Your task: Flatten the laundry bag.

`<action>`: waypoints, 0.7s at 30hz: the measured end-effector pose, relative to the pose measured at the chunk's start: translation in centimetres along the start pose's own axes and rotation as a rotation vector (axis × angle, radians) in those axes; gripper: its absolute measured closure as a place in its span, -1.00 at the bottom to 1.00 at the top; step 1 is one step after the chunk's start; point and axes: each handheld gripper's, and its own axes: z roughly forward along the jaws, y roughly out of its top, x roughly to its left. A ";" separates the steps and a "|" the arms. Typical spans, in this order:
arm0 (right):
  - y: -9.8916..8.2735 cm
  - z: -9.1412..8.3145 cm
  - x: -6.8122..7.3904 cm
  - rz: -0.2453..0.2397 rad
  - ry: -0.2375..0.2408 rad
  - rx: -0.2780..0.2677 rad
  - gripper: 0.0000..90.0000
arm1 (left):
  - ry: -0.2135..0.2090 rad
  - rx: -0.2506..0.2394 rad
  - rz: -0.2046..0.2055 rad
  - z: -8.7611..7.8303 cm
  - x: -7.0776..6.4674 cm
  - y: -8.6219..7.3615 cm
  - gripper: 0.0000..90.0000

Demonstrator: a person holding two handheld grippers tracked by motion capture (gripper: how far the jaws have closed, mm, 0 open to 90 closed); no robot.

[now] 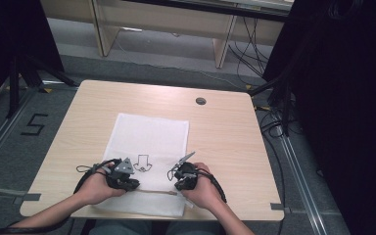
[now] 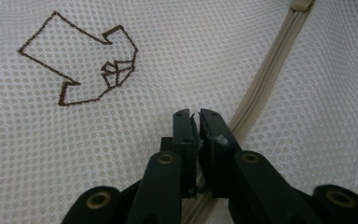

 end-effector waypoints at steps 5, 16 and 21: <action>-0.9 -0.5 -0.8 0.034 -0.012 0.008 1.00 | -0.014 -0.008 0.010 0.9 -0.2 1.1 0.87; -1.8 -1.0 -2.5 0.073 -0.040 0.005 0.99 | -0.020 -0.020 0.019 2.0 -0.3 2.5 0.87; -2.0 -1.1 -2.9 0.092 -0.036 -0.008 0.99 | -0.021 -0.028 0.024 2.1 -0.2 2.5 0.86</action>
